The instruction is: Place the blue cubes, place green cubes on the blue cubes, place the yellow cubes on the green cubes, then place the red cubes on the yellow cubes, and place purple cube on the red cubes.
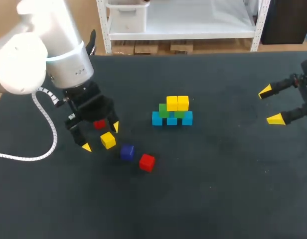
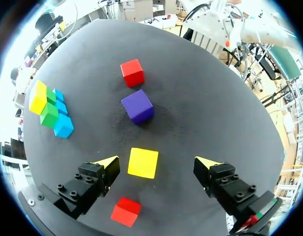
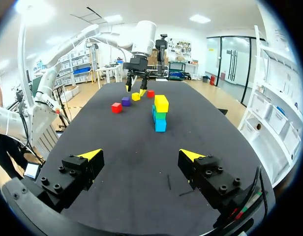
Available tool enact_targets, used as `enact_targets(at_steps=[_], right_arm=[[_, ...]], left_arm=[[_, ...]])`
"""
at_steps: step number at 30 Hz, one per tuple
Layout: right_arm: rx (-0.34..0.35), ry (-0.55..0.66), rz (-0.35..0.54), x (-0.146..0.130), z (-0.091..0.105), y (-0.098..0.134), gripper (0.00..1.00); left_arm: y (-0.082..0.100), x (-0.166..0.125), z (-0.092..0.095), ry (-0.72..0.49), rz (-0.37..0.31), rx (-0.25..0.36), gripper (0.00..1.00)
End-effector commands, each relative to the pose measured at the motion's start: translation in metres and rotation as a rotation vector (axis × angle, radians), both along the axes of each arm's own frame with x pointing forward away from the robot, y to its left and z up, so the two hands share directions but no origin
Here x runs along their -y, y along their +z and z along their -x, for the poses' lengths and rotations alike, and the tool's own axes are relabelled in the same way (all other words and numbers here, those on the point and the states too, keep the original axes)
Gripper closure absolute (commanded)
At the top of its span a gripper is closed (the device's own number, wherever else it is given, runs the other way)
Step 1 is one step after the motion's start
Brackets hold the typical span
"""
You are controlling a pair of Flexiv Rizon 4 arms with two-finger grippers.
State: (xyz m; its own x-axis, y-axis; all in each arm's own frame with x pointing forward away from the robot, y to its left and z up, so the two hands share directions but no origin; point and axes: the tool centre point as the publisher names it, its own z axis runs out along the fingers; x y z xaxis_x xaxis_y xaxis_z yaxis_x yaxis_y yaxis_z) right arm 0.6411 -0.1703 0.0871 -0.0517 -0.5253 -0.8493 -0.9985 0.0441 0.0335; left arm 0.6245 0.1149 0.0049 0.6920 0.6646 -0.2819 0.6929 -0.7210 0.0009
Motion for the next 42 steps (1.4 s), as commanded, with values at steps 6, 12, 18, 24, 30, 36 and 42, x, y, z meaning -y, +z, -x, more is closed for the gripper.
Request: enact_targets(at_steps=[6,12,18,24,30,36,42], right_arm=[[0.001,0.001,-0.002,0.0,-0.001,-0.001,0.0],[0.001,0.001,-0.002,0.0,-0.001,-0.001,0.0],[0.001,0.001,-0.002,0.0,-0.001,-0.001,0.0],[0.001,0.001,-0.002,0.0,-0.001,-0.001,0.0],[0.001,0.001,-0.002,0.0,-0.001,-0.001,0.0],[0.001,0.001,-0.002,0.0,-0.001,-0.001,0.0],[0.001,0.001,-0.002,0.0,-0.001,-0.001,0.0]], left_arm=[[-0.004,0.008,-0.004,-0.026,-0.008,0.001,0.0],[-0.003,0.009,-0.009,-0.03,0.001,0.001,0.0],[-0.005,0.008,-0.012,-0.025,-0.006,-0.001,0.05],[-0.006,0.009,-0.014,-0.016,-0.001,-0.005,0.41],[-0.008,0.009,-0.015,0.002,-0.003,-0.005,0.76],[-0.007,0.007,-0.015,0.033,0.006,-0.006,1.0],[0.012,0.007,-0.015,0.217,0.036,-0.03,1.0]])
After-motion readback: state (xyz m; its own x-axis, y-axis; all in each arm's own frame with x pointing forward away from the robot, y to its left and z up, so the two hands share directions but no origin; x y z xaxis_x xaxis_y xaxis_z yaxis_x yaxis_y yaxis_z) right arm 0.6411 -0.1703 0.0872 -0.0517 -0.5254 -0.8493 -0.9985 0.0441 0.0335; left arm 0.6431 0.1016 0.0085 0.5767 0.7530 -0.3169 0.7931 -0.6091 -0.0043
